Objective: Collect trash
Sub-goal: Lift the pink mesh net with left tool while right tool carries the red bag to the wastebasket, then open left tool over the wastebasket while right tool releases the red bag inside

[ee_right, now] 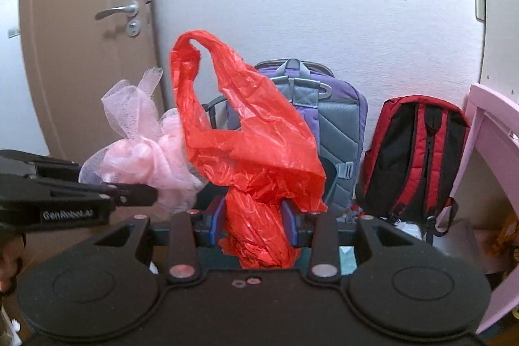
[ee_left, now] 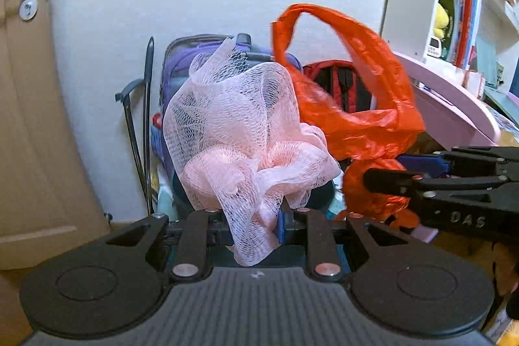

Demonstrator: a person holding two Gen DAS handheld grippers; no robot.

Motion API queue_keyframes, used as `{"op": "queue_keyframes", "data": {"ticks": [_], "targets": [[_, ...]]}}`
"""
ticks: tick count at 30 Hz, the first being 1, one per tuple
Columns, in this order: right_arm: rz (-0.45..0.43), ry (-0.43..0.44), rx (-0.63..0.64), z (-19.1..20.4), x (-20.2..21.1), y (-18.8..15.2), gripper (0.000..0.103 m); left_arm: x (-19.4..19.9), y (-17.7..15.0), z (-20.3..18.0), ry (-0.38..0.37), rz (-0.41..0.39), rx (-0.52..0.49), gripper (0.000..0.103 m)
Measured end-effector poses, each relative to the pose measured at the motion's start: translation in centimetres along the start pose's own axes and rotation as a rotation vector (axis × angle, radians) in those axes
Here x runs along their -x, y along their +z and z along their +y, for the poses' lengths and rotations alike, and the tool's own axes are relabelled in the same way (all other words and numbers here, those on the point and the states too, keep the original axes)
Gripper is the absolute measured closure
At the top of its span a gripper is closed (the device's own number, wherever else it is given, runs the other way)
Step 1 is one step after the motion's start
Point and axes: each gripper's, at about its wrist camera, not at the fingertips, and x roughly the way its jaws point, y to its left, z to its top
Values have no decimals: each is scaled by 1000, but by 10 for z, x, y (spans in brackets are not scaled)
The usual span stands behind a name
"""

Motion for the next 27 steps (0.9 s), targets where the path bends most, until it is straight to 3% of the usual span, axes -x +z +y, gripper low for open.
{"op": "queue_keyframes", "data": {"ticks": [9,18,25,27], "targets": [[75,-23,28,0,-74,0,67,-71,23,10,51,59,-26,82],[190,-55,65,-3,-133,-13,66,-144,13,21,70,183,-35,82],[243,-69,95,-11,-154,-21,64,-171,8,24,58,228,-44,81],[248,-78,112,-11,-159,-21,63,-176,7,25,62,237,-39,75]]}}
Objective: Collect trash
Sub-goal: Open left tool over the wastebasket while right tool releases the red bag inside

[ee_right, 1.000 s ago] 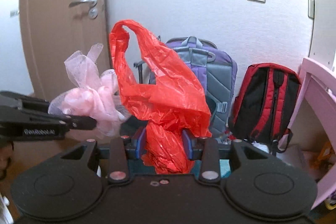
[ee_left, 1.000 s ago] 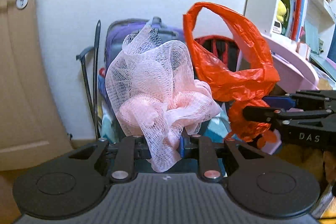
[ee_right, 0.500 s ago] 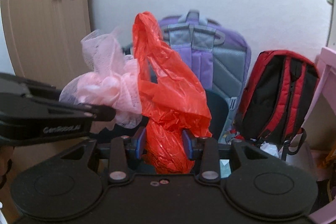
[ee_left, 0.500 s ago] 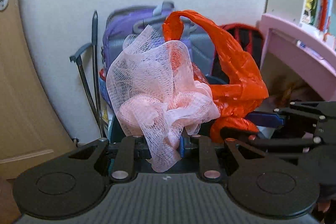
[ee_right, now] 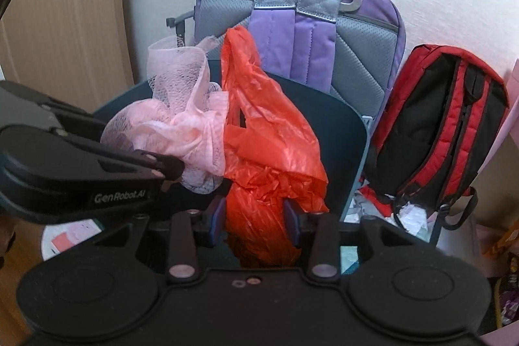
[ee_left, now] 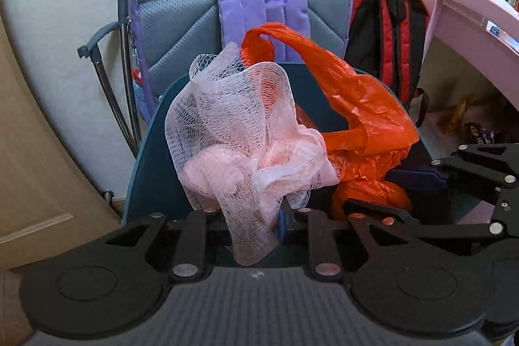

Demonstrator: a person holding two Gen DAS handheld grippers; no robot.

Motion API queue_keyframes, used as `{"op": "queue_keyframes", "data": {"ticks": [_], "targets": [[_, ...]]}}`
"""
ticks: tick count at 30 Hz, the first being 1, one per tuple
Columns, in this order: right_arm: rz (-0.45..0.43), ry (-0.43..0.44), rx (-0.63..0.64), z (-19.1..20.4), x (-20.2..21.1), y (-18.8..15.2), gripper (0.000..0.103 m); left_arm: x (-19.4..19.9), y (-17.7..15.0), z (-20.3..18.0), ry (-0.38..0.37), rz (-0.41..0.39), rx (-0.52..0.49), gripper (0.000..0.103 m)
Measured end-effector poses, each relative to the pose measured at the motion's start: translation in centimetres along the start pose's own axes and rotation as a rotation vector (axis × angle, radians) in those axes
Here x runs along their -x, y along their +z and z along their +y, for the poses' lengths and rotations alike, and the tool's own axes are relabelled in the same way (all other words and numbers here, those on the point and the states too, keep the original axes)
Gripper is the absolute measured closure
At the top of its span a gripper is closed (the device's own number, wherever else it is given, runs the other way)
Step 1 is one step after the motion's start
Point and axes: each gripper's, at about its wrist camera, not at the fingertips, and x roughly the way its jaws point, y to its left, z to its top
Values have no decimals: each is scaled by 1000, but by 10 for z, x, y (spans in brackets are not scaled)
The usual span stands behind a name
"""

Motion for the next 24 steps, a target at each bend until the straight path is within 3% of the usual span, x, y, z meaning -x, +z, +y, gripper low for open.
{"op": "queue_keyframes", "data": {"ticks": [3,4,5,8,15,24], "targets": [[19,10,27,1,-4,1,65,-7,1,5,-3,25,31,63],[18,12,27,1,-4,1,64,-10,2,6,-3,25,39,51],[20,15,31,2,-4,1,64,-9,1,6,-9,12,41,46],[26,4,36,3,-1,2,62,-5,-1,3,-9,-3,40,39],[-8,4,22,-2,25,3,60,16,1,0,-11,-37,41,39],[-58,14,10,0,86,-1,59,78,-8,-9,-22,-90,38,39]]}}
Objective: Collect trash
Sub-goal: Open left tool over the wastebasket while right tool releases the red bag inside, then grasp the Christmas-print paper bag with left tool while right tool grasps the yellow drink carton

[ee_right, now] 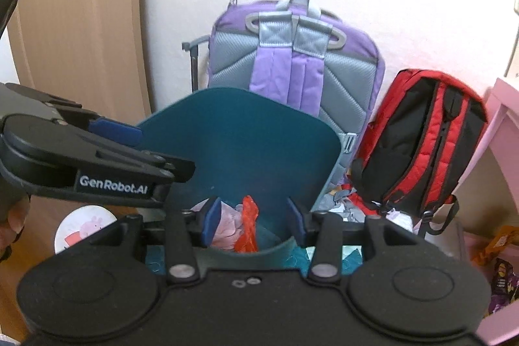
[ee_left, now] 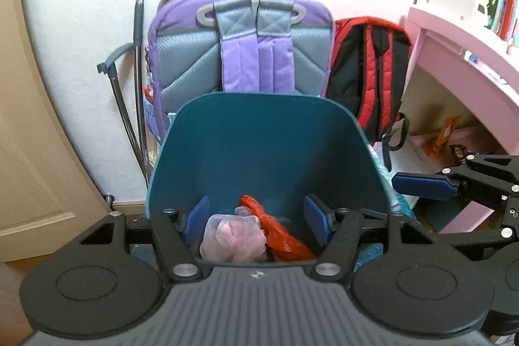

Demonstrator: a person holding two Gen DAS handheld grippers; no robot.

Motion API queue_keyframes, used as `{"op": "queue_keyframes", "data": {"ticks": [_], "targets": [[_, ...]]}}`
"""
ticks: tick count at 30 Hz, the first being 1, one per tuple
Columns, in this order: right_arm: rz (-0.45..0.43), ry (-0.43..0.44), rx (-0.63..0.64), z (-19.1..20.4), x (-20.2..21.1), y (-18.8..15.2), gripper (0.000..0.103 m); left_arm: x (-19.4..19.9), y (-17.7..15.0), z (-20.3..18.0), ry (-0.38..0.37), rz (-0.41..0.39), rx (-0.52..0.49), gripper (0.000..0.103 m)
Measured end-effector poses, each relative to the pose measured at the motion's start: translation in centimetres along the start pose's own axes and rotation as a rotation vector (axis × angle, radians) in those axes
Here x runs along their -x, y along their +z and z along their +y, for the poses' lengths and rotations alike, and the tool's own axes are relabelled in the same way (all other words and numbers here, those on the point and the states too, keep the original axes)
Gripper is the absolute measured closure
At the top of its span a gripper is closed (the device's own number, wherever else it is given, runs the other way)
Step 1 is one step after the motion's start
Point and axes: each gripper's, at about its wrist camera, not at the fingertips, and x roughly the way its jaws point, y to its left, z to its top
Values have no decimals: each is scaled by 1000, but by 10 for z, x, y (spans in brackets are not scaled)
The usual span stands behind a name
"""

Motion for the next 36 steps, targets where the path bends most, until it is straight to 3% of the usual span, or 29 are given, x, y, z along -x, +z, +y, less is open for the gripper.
{"op": "queue_keyframes", "data": {"ticks": [2,5,18,26,31,36], "targets": [[-11,2,-2,2,16,-1,59,17,-2,-3,0,-19,-4,37],[-26,7,-6,4,39,-3,59,44,-6,-8,3,-51,-5,27],[-71,51,-79,9,116,-30,57,124,-46,-18,-22,-90,2,20],[-90,90,-90,13,146,-58,56,148,-85,-23,-50,-81,11,20],[-84,126,-119,13,149,-82,55,154,-110,-24,-88,-83,38,3],[-60,153,-174,8,137,-113,55,147,-140,-23,-109,-93,67,2]]}}
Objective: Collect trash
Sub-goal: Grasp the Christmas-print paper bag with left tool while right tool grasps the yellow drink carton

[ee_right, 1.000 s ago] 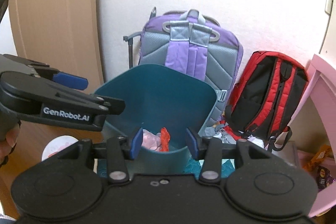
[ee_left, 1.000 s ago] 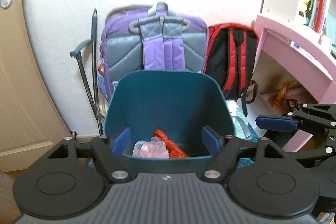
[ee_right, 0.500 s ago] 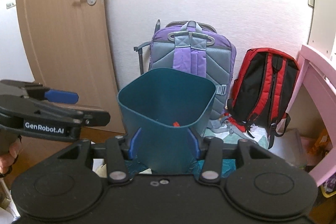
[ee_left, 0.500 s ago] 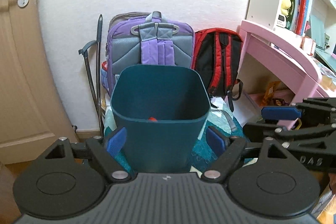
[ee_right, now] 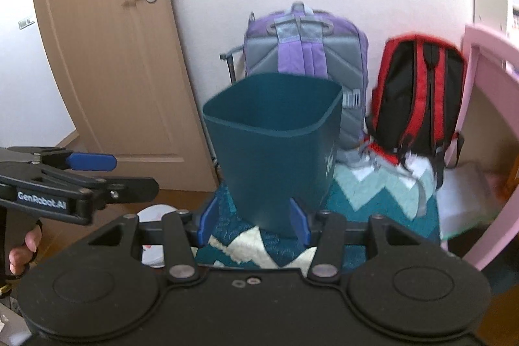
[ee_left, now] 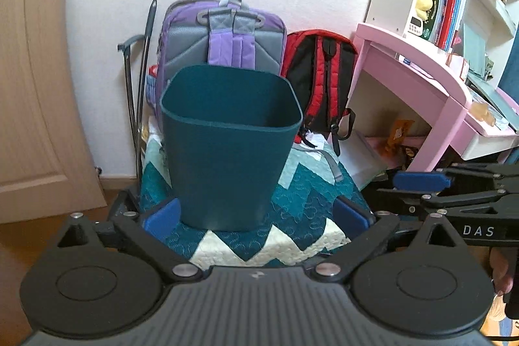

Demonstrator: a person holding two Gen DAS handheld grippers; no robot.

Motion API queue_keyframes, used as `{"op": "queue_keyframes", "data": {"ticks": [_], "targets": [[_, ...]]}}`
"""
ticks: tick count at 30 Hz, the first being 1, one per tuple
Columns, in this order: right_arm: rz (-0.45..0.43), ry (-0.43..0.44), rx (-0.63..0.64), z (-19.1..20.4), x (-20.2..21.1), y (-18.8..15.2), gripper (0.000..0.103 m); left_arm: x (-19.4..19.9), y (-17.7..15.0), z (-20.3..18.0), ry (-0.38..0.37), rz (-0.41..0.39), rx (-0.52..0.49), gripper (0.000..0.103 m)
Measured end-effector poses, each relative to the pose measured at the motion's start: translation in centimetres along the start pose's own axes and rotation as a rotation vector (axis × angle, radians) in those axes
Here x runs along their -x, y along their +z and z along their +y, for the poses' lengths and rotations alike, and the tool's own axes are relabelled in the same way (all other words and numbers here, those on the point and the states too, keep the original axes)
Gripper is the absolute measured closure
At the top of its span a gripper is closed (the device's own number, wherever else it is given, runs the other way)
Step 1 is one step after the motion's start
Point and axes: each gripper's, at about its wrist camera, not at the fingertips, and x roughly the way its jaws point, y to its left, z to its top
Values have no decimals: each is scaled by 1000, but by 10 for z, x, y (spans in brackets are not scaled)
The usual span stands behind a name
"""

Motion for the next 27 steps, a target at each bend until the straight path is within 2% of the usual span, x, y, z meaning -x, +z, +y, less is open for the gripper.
{"op": "queue_keyframes", "data": {"ticks": [3,6,13,22,26,27], "targets": [[29,6,-16,-8,-12,-23,54,-12,-24,6,-17,21,3,2],[68,5,-32,-18,-32,-49,54,-33,-49,14,-13,76,-11,2],[232,-9,-105,-46,-97,-123,54,-106,-109,44,16,268,26,2],[442,-21,-163,-74,-182,-211,54,-202,-177,84,66,475,64,2],[522,12,-101,-69,-220,-241,54,-244,-205,111,96,554,80,2],[542,21,-83,-67,-230,-248,54,-253,-212,117,132,554,70,2]]}}
